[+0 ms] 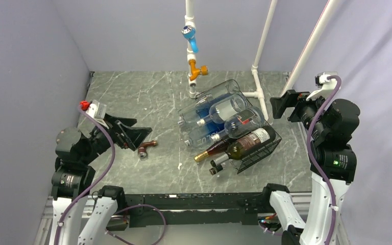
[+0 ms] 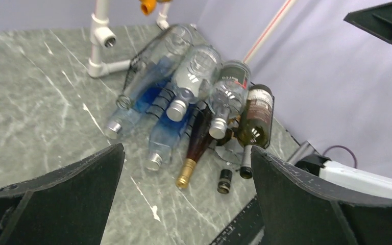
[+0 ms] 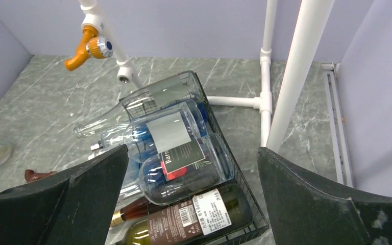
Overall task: Take the wine bottle off the wine rack
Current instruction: Pick up the wine bottle from the wine rack.
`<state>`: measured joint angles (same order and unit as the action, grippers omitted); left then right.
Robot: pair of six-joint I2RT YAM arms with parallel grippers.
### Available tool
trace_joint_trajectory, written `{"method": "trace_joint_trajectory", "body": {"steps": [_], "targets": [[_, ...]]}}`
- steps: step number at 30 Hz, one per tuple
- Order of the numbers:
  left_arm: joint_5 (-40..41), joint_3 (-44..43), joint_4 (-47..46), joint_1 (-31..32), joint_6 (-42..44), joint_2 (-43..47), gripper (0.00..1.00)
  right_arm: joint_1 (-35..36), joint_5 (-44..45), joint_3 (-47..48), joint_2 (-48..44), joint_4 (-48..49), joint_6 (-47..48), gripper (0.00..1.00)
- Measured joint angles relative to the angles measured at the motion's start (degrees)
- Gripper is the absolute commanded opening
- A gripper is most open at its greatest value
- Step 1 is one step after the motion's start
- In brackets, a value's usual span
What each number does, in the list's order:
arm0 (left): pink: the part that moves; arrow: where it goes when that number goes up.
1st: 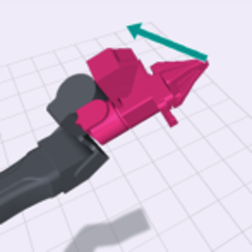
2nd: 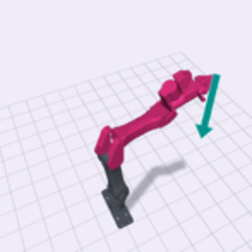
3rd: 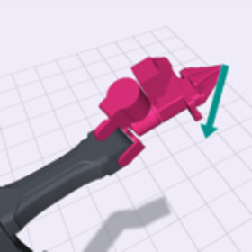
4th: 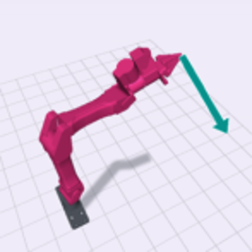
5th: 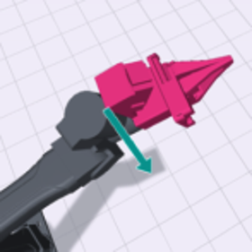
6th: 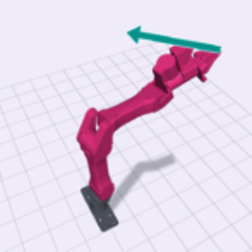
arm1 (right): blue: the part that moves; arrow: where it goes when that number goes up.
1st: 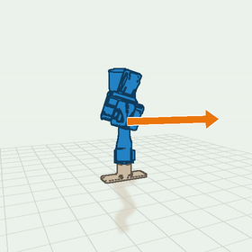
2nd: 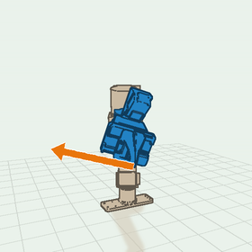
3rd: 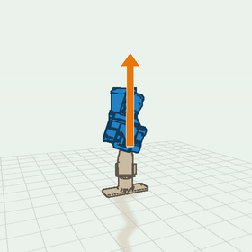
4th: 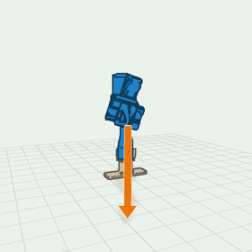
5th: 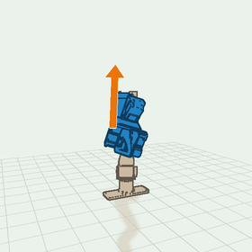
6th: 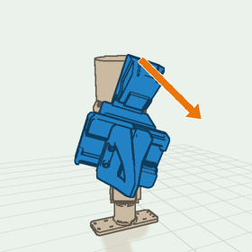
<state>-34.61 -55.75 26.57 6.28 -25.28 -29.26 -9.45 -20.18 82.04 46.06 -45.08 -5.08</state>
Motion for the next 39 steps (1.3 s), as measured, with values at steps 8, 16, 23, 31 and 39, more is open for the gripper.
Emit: {"method": "trace_joint_trajectory", "body": {"steps": [8,16,23,31,39], "targets": [[-3.26,5.42,-1.36,1.55,-4.44,-0.79,0.99,0.00,-2.86,-0.26,1.25,-1.01,0.61,1.00],[1.11,7.69,-1.75,12.00,-5.49,-1.64,0.99,0.00,-11.06,-0.26,4.37,-4.61,9.16,1.00],[9.53,7.82,-2.14,25.64,-5.77,-8.00,0.99,0.07,-19.12,-0.26,6.27,-12.83,23.82,1.00],[15.02,5.95,-5.55,36.72,-5.81,-15.76,0.99,0.22,-25.00,-0.31,7.58,-23.02,35.85,1.00],[19.65,2.12,-6.99,40.89,-5.86,-17.88,0.99,0.26,-25.44,-1.55,8.50,-27.21,41.72,1.00]]}}
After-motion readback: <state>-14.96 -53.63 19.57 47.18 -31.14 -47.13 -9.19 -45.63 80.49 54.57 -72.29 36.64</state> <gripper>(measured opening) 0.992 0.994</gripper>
